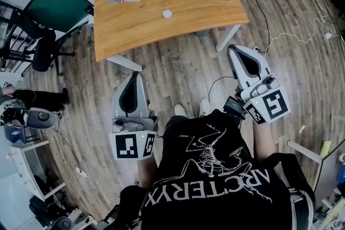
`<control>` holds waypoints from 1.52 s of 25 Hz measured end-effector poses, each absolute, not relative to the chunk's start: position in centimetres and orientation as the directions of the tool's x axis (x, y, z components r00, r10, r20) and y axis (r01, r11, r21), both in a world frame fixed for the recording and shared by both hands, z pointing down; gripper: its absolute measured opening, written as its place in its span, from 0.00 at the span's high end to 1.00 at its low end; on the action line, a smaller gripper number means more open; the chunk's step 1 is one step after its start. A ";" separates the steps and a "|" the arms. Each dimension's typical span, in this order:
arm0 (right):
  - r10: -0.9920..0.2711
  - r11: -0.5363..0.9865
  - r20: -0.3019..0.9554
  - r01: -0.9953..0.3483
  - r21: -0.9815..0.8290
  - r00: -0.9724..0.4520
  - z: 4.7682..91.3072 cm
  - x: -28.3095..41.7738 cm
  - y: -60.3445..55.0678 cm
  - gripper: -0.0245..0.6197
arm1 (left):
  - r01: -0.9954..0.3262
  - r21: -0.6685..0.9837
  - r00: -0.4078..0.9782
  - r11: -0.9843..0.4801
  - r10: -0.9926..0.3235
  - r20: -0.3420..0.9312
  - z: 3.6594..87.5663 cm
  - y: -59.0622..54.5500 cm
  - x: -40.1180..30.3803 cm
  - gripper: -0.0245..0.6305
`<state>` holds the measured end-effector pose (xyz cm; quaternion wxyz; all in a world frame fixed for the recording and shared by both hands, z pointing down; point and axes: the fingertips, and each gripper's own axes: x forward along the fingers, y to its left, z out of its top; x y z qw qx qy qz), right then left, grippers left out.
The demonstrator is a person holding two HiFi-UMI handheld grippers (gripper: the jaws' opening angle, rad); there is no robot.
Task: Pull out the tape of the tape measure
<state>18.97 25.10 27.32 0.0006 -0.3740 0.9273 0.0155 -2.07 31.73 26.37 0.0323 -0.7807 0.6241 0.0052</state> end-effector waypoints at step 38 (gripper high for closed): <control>-0.649 0.760 0.073 -0.648 0.042 -0.757 31.4 10.2 7.0 0.95 | -0.978 -0.032 0.207 -0.206 -0.978 -0.021 29.8 12.5 -8.4 0.95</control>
